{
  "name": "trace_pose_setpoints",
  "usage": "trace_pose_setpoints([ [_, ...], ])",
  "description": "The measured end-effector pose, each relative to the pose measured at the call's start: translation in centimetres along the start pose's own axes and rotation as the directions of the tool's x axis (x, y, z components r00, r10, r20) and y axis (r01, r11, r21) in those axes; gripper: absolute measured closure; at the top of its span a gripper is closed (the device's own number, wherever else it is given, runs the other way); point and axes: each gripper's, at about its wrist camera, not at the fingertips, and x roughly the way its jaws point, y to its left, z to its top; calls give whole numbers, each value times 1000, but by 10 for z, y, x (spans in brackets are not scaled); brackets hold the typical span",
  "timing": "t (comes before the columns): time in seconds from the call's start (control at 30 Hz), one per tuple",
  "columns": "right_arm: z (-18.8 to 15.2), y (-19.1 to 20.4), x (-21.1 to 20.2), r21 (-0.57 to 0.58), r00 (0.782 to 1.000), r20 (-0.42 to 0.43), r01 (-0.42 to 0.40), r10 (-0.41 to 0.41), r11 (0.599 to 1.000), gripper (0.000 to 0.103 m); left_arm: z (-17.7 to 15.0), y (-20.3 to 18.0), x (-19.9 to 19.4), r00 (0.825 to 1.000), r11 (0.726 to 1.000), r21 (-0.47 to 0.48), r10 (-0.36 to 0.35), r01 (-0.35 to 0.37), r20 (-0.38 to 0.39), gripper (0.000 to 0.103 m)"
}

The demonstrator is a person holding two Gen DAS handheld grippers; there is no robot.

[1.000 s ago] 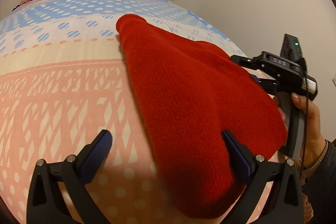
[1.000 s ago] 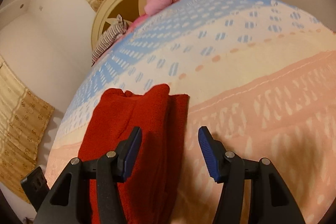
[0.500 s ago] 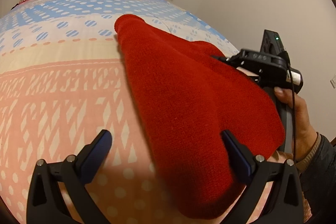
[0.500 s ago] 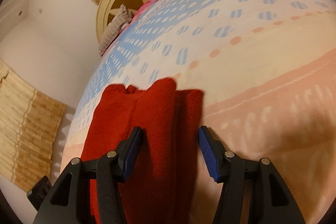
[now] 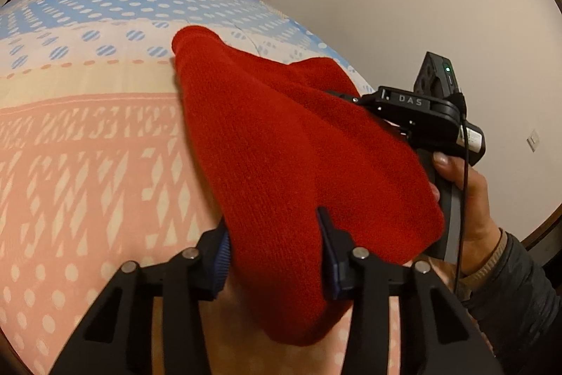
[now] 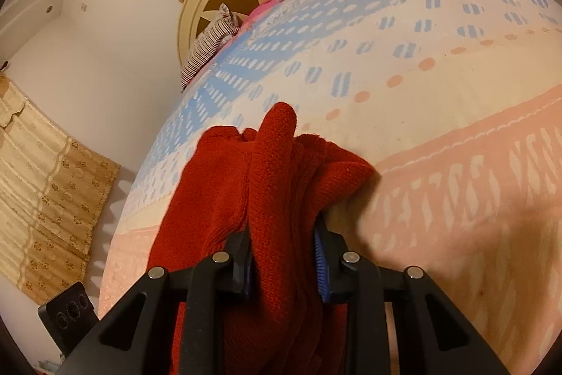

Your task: Fold small clothes

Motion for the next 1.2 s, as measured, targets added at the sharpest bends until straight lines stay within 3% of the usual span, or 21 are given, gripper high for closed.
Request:
trace_pose_setpoints([
  [0.27, -16, 25, -16, -27, 998, 23, -52, 53, 998, 76, -17, -2, -34, 999, 999, 11, 40, -40, -10, 60],
  [0.5, -33, 72, -21, -98, 992, 4, -121, 122, 988, 76, -35, 2, -67, 996, 996, 18, 92, -92, 7, 61],
  [0.93, -71, 140, 9, -148, 975, -81, -216, 206, 965, 76, -63, 17, -123, 978, 979, 9, 204, -205, 47, 61],
  [1.2, -91, 179, 28, -173, 960, -129, -268, 248, 948, 76, -75, 34, -150, 968, 971, -16, 239, -239, 71, 61],
])
